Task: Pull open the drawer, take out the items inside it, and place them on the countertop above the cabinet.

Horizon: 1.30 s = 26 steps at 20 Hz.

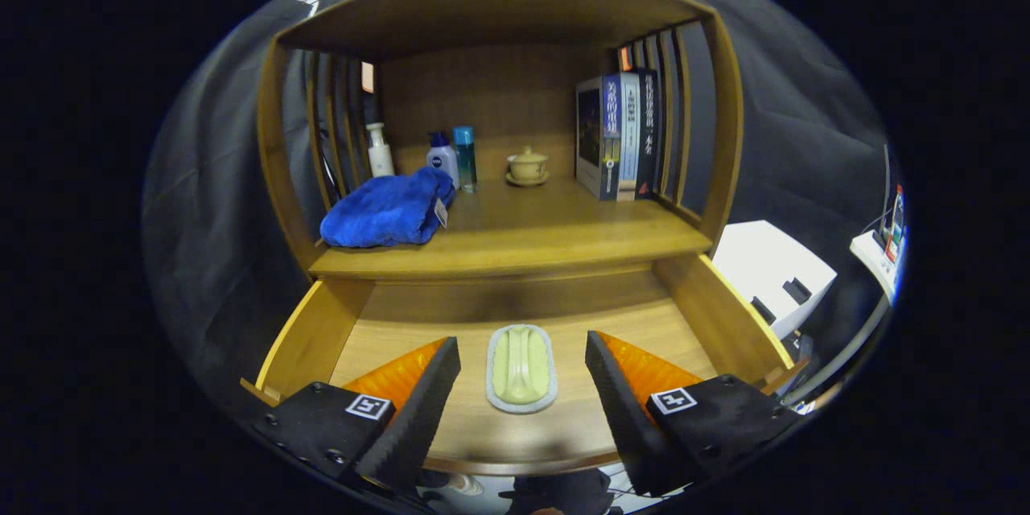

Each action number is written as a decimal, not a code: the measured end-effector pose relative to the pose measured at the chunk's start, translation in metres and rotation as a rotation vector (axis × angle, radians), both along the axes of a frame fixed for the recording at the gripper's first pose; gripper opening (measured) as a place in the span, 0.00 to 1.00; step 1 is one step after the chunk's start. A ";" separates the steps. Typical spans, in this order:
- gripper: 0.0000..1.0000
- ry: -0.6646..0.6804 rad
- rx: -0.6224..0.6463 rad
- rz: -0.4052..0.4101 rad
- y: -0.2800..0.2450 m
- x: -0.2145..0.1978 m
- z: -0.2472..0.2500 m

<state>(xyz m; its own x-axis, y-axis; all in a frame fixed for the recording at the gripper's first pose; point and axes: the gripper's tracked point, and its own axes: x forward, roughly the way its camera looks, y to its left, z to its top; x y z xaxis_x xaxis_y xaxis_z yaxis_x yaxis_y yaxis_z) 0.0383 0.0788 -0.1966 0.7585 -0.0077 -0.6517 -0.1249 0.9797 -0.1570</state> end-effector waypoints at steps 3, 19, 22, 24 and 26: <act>1.00 0.107 -0.005 0.004 0.002 0.018 -0.027; 0.52 0.390 -0.084 -0.055 -0.016 0.036 -0.103; 0.45 0.407 -0.087 -0.058 -0.018 0.032 -0.105; 0.36 0.408 -0.071 -0.073 -0.018 0.032 -0.107; 0.27 0.407 -0.073 -0.077 -0.019 0.032 -0.105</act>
